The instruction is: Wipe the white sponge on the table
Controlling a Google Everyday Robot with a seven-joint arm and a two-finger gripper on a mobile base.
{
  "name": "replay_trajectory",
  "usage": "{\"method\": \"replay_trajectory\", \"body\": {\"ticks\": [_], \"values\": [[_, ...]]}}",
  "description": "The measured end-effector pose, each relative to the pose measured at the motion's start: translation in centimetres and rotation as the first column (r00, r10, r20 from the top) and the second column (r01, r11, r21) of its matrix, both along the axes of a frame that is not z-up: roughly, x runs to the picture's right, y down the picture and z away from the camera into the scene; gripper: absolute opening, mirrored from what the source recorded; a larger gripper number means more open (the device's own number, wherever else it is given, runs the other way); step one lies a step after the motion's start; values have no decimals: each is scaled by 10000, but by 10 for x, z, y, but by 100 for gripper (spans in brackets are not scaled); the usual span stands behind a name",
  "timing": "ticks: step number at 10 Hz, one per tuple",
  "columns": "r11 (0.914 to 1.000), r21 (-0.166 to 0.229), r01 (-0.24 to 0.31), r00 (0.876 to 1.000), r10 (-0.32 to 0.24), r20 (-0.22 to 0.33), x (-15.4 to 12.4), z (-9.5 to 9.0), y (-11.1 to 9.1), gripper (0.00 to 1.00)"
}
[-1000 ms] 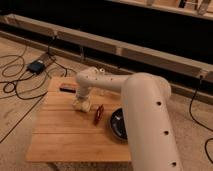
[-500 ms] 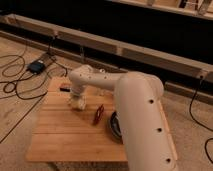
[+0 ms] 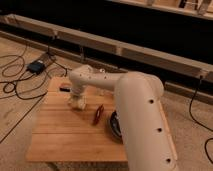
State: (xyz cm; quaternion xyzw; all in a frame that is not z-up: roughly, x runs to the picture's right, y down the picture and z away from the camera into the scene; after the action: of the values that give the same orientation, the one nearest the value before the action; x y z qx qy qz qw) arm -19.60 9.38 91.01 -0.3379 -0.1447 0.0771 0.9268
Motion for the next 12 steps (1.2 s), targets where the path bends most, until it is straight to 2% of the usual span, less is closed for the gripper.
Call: {"method": "replay_trajectory", "body": {"ticks": [8,10,12], "values": [[10000,-2,-8,10000,8,1,0,0,0,33],[10000,-2,-9,10000,9,1,0,0,0,27],[10000,-3,-8,10000,8,1,0,0,0,35]]}}
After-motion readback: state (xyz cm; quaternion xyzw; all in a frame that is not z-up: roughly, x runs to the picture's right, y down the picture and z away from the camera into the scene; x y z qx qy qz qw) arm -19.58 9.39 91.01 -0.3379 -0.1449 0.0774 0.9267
